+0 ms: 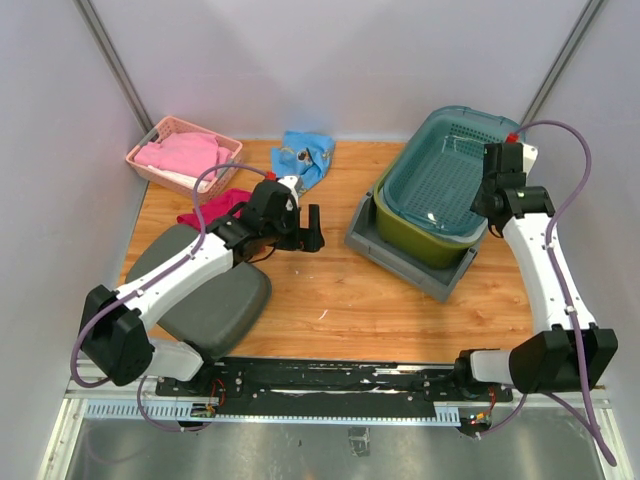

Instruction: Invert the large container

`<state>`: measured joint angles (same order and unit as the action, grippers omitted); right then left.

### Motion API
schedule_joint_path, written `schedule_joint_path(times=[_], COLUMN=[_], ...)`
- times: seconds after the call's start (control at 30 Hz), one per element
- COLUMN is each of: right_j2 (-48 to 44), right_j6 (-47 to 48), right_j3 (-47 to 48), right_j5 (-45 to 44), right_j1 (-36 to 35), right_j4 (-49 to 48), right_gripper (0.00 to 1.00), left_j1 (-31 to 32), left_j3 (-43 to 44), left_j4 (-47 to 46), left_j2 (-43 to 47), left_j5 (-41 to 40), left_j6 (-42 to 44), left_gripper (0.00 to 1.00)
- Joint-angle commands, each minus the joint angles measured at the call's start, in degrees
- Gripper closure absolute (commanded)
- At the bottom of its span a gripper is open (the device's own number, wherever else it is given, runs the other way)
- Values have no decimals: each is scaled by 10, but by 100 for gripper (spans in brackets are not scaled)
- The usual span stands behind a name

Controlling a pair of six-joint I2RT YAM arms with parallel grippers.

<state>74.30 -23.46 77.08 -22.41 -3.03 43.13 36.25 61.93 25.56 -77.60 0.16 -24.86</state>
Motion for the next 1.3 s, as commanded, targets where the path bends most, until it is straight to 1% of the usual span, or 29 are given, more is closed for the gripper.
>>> schedule_joint_path(times=[0.0, 0.13, 0.17, 0.27, 0.33, 0.43, 0.57, 0.7, 0.8, 0.9, 1.0, 1.13, 1.23, 1.27], right_j2=[7, -1, -7, -35, -62, -102, -140, -164, -169, -170, -172, -172, -169, -169], right_j6=[-13, -19, -19, -15, -15, -21, -17, -4, 9, 14, 15, 20, 24, 27], right_j3=[-5, -5, -2, 12, 21, 27, 40, 54, 52, 35, 17, 10, 20, 23], right_j5=[52, 67, 69, 67, 68, 68, 74, 74, 74, 82, 100, 114, 114, 113], right_j1=[14, 24, 29, 32, 32, 32, 32, 32, 32, 32, 32, 32, 32, 32], right_j4=[-7, -8, -6, 0, 0, -4, 3, 15, 24, 32, 33, 35, 40, 41], right_gripper=[80, 99, 99, 99, 99, 99, 99, 99, 100, 99, 99, 99, 99, 99], left_j1=[3, 3, 3, 3, 3, 3, 3, 2, 2, 2, 3, 15, 42, 54], left_j3=[3, 5, 5, 8, 25, 65, 87, 134, 157, 184, 199, 169, 169, 175], left_j4=[-20, -23, -26, -36, -42, -57, -140, -172, -196, -198, -199, -269, -308, -322], left_j2=[16, 19, 20, 20, 3, -53, -118, -188, -226, -267, -297, -306, -322, -330], left_j5=[4, 9, 11, 15, 26, 42, 80, 86, 110, 155, 225, 309, 349, 374], left_j6=[1, -2, -3, -3, -4, -20, -36, -28, -10, 24, 37, 8, -16, -25], left_gripper=[1, 1, 1, 1, 1, 1, 1, 1, 1, 1, 1, 1, 1, 1])
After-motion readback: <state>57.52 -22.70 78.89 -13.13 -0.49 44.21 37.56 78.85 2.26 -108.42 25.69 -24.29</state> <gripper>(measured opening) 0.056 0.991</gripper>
